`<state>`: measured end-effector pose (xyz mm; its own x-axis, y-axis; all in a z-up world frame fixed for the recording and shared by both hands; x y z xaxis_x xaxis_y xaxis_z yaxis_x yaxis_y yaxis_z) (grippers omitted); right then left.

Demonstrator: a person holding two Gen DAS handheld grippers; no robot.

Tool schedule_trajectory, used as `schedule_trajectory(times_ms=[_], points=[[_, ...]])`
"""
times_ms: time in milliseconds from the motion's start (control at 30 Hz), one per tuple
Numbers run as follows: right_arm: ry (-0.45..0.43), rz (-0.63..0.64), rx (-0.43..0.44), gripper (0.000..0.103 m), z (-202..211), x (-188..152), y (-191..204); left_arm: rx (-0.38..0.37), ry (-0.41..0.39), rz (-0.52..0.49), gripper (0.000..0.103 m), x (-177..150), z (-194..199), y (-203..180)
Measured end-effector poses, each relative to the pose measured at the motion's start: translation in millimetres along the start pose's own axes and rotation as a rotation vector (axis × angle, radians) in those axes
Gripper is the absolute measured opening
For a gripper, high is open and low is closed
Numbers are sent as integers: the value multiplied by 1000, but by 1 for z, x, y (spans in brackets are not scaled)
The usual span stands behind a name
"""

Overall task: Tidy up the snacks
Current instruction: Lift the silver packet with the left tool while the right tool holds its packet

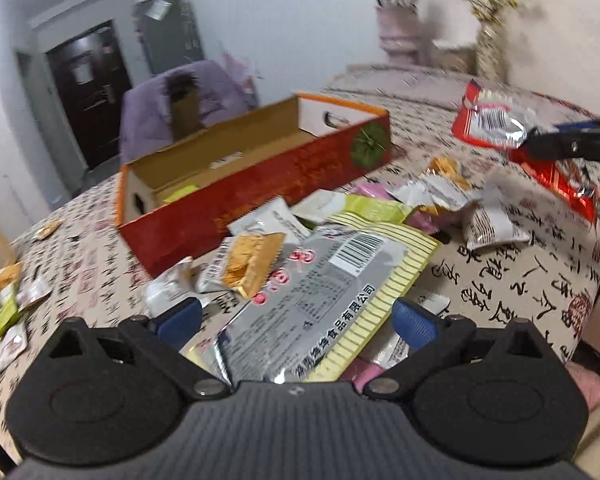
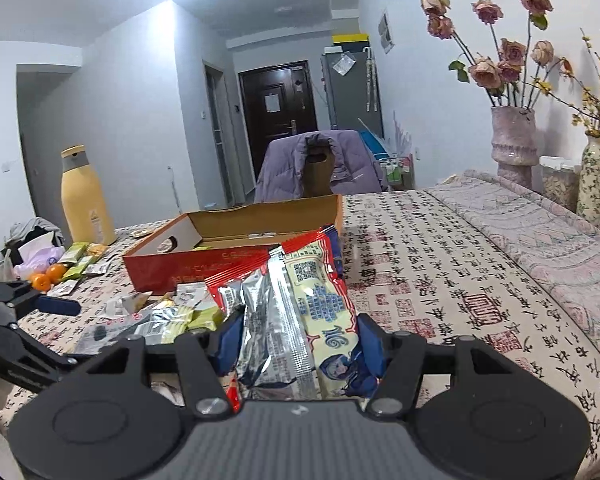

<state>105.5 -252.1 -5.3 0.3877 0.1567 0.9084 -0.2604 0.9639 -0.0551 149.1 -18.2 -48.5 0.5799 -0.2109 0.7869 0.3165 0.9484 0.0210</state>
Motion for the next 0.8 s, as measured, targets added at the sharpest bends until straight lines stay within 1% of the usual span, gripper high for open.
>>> schedule_trajectory(times_ms=[100, 167, 200, 233, 300, 367, 400, 467, 533, 600, 767, 800], points=[[9, -7, -19, 59, -1, -2, -4, -10, 25, -5, 103, 3, -16, 3], [14, -11, -31, 59, -3, -3, -7, -30, 45, 18, 101, 4, -25, 6], [16, -13, -36, 59, -4, -3, -8, -43, 57, 36, 99, 5, -28, 8], [18, -14, -39, 59, -5, -4, -9, -57, 68, 56, 91, 5, -31, 11], [22, -17, -43, 59, -8, -4, -10, -75, 84, 90, 86, 7, -35, 17], [28, -18, -43, 59, -12, -4, -10, -85, 92, 113, 74, 8, -37, 24], [31, -18, -42, 59, -14, -5, -10, -92, 96, 124, 73, 9, -37, 28], [38, -19, -39, 59, -19, -6, -9, -109, 101, 156, 66, 11, -36, 34], [44, -20, -34, 59, -23, -7, -7, -116, 101, 185, 63, 12, -35, 40], [48, -18, -29, 59, -25, -8, -6, -118, 100, 207, 59, 14, -33, 43], [56, -18, -26, 59, -29, -10, -5, -117, 89, 275, 44, 24, -28, 49], [56, -20, -27, 59, -29, -10, -5, -115, 91, 292, 43, 27, -27, 50]])
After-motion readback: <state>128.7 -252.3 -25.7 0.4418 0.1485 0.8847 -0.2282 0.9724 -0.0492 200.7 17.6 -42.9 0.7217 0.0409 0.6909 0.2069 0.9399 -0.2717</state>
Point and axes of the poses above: each gripper's, at about its wrist camera, not at the fingertips, and z roughly against the way its jaws point, y to its left, x to its top, the point moved 9 cm from there along -z, roughly the way its jaws point, and after that the axes turned 14 degrees about z, right-handed, at the moved point
